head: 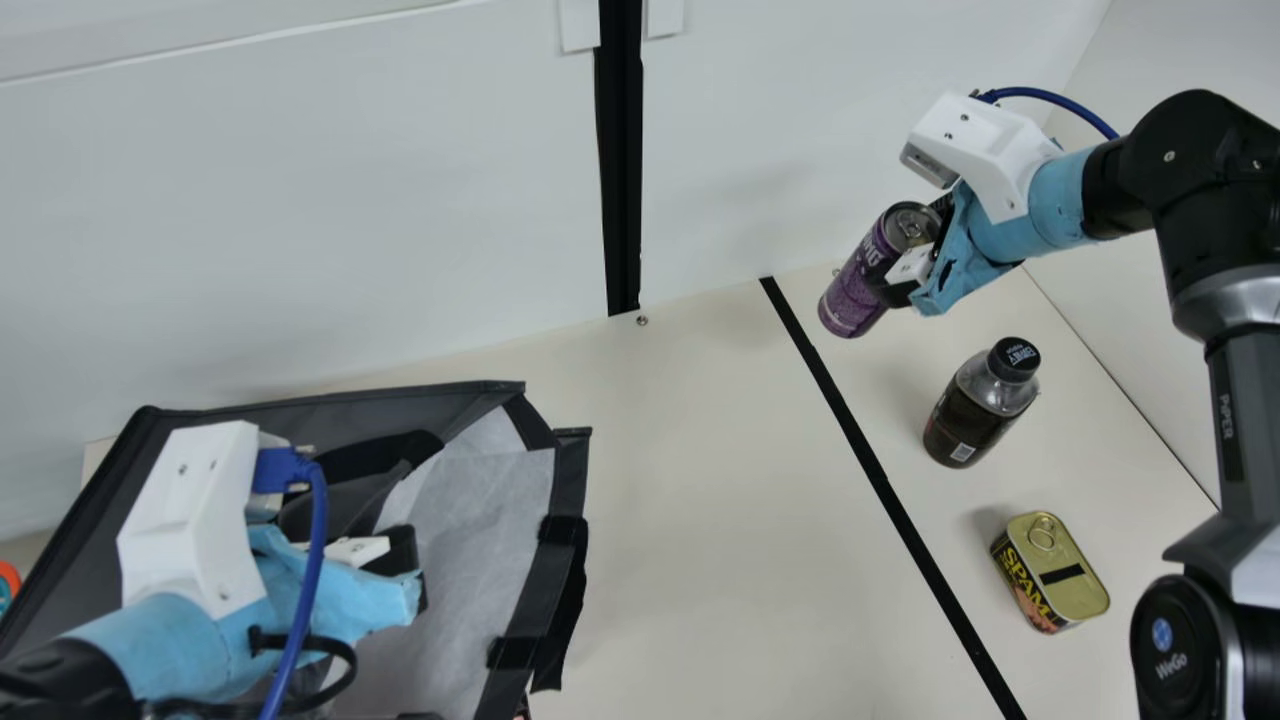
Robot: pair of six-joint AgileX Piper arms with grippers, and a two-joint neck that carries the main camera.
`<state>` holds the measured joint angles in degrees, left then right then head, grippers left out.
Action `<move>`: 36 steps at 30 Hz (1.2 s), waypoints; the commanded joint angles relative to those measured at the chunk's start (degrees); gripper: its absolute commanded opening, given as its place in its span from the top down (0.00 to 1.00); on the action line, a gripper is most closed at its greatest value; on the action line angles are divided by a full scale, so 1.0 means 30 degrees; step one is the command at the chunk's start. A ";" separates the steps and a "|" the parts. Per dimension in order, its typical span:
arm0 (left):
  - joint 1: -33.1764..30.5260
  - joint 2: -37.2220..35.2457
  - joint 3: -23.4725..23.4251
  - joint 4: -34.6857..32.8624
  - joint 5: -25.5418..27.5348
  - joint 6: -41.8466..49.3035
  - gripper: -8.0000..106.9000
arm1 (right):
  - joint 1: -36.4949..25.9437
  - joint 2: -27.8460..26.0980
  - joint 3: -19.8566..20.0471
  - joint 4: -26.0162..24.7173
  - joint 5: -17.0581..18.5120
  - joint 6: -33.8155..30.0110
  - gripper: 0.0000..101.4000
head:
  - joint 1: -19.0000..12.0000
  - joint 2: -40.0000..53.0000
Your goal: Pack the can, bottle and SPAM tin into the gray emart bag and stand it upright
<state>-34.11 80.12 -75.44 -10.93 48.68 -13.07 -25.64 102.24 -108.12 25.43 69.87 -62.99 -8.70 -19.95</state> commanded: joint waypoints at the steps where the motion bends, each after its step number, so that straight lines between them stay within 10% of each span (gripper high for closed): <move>1: 0.0000 0.0000 0.0000 0.0000 0.0000 0.0000 1.00 | 0.0069 -0.0265 0.0336 0.0181 0.0011 -0.0231 1.00 | -0.0433 -0.0016; 36: 0.0000 0.0000 0.0000 0.0000 0.0000 0.0000 1.00 | 0.3864 -0.5789 0.7806 0.3279 0.0011 -0.2304 1.00 | -0.0433 -0.0016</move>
<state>-34.11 80.12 -75.44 -10.93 48.68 -13.07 -14.64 85.20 -85.42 34.73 69.90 -69.77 -8.70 -19.95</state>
